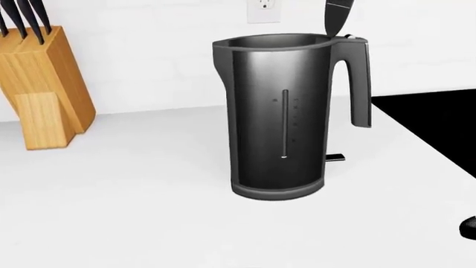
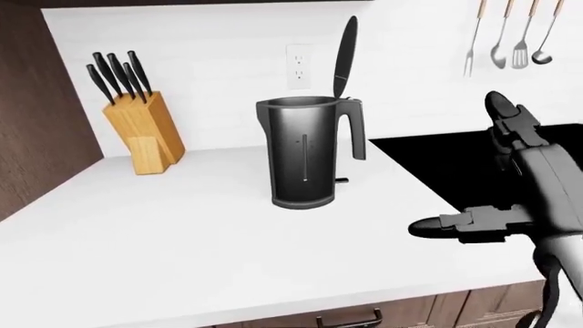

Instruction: Close the lid of the electric kettle.

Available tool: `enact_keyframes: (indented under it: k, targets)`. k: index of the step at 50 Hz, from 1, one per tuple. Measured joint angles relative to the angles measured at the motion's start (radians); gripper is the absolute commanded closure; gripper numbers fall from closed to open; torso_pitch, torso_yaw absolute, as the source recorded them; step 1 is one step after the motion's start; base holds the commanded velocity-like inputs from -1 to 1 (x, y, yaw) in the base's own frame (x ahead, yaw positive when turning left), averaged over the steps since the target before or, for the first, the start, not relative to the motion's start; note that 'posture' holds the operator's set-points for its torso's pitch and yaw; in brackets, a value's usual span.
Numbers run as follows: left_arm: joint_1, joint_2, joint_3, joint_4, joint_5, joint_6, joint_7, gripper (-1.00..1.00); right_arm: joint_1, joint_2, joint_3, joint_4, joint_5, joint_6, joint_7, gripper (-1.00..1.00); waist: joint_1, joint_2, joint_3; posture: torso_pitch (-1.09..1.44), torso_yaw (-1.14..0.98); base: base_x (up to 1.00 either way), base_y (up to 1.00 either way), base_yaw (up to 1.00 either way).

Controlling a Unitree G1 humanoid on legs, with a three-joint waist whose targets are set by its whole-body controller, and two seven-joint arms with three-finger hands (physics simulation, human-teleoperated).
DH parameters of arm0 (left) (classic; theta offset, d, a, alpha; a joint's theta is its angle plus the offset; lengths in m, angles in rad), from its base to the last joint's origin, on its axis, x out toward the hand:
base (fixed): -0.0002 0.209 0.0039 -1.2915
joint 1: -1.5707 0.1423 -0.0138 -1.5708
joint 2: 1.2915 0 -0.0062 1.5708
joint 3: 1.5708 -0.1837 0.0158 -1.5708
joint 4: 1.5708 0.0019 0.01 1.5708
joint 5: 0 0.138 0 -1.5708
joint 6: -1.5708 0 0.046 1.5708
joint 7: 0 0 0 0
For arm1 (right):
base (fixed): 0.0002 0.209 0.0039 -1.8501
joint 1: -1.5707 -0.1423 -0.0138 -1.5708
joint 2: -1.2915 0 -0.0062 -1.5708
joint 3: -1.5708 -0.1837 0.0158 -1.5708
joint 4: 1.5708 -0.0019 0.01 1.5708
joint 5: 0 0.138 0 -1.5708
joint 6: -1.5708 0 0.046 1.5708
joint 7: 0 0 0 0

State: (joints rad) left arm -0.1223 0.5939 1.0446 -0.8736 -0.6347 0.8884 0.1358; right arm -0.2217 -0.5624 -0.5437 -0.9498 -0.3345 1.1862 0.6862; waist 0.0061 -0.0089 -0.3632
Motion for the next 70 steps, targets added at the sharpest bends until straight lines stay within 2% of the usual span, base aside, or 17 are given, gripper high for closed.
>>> enact_keyframes:
  k: [4, 10, 17, 22, 28, 36, 49, 59, 70]
  targets:
    - [0.001, 0.000, 0.003, 0.006, 0.003, -0.005, -0.002, -1.00, -0.041, -0.053, 0.031, 0.057, -0.063, -0.007, 0.069, -0.96, -0.001, -0.001, 0.000, -0.58, 0.00, 0.00, 0.00, 0.00]
    - [0.001, -0.006, -0.011, 0.013, 0.014, -0.017, -0.006, -1.00, -0.114, -0.078, 0.106, 0.173, -0.161, -0.059, 0.141, -0.96, -0.004, 0.004, 0.002, -0.58, 0.00, 0.00, 0.00, 0.00]
    - [-0.004, -0.009, -0.022, 0.006, 0.022, -0.020, -0.007, -1.00, -0.194, -0.112, 0.140, 0.266, -0.247, -0.097, 0.219, -0.96, -0.003, 0.007, 0.003, -0.58, 0.00, 0.00, 0.00, 0.00]
    - [-0.004, -0.008, -0.019, 0.002, 0.022, -0.015, -0.007, -1.00, -0.252, -0.152, 0.184, 0.360, -0.300, -0.131, 0.284, -0.96, -0.004, 0.013, 0.004, -0.58, 0.00, 0.00, 0.00, 0.00]
    - [-0.005, -0.010, -0.018, -0.002, 0.022, -0.012, -0.006, -1.00, -0.324, -0.160, 0.244, 0.461, -0.398, -0.204, 0.371, -0.96, -0.007, 0.018, 0.004, -0.58, 0.00, 0.00, 0.00, 0.00]
    - [-0.004, -0.012, -0.018, -0.001, 0.018, -0.011, -0.007, -1.00, -0.520, -0.127, 0.325, 0.648, -0.553, -0.328, 0.484, -0.96, -0.011, 0.031, 0.007, -0.58, 0.00, 0.00, 0.00, 0.00]
    - [-0.001, -0.013, -0.020, 0.006, 0.017, -0.016, -0.007, -1.00, -0.708, -0.068, 0.369, 0.935, -0.678, -0.501, 0.491, -0.96, -0.007, 0.040, 0.013, -0.58, 0.00, 0.00, 0.00, 0.00]
    - [-0.002, -0.016, -0.020, 0.008, 0.024, -0.016, -0.007, -1.00, -0.796, -0.064, 0.389, 1.124, -0.718, -0.608, 0.446, -0.96, -0.005, 0.044, 0.015, -0.58, 0.00, 0.00, 0.00, 0.00]
    - [-0.006, -0.007, -0.015, 0.001, 0.009, -0.008, 0.000, -1.00, -0.973, -0.019, 0.431, 1.376, -0.768, -0.659, 0.365, -0.96, -0.004, 0.052, 0.017, -0.58, 0.00, 0.00, 0.00, 0.00]
